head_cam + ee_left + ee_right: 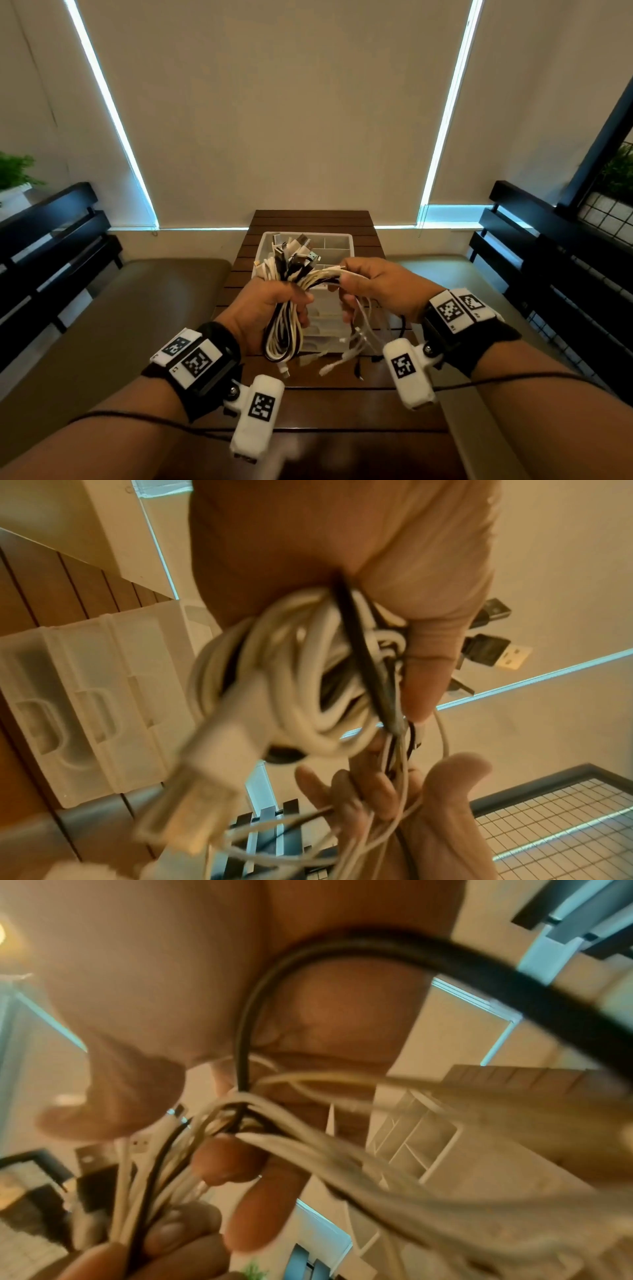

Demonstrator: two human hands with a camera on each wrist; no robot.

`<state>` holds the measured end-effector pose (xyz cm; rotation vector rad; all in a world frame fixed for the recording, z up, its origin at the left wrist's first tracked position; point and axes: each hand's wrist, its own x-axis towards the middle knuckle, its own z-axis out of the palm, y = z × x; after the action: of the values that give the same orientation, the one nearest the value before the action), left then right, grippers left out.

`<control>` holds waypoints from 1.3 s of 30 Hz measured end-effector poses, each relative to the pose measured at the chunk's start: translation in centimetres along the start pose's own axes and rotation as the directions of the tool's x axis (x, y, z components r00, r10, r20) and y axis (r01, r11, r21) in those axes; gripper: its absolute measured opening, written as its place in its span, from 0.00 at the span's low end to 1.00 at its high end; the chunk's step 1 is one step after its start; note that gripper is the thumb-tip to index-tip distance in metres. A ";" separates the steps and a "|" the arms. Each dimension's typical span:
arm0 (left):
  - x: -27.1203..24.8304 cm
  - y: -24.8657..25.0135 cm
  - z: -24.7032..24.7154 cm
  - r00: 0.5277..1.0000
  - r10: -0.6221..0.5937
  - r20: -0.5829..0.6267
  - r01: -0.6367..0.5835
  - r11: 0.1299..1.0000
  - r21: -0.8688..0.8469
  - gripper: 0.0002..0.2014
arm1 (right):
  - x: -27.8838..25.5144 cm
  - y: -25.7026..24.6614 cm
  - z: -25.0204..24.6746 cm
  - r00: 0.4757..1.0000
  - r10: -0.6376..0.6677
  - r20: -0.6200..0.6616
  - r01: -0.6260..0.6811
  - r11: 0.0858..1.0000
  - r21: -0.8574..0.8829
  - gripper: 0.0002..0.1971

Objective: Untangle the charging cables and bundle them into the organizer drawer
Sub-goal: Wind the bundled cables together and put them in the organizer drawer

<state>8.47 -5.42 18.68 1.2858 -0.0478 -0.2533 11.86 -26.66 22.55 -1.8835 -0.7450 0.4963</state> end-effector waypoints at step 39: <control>1.8 0.8 0.5 0.986 -0.055 -0.160 0.039 0.994 -0.104 0.07 | 0.4 1.1 3.3 0.878 -0.197 -0.436 -0.049 0.870 -0.491 0.17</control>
<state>10.21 -6.09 19.39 1.2041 0.1336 -0.1880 10.39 -24.59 20.17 -2.3095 -0.6417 -0.2459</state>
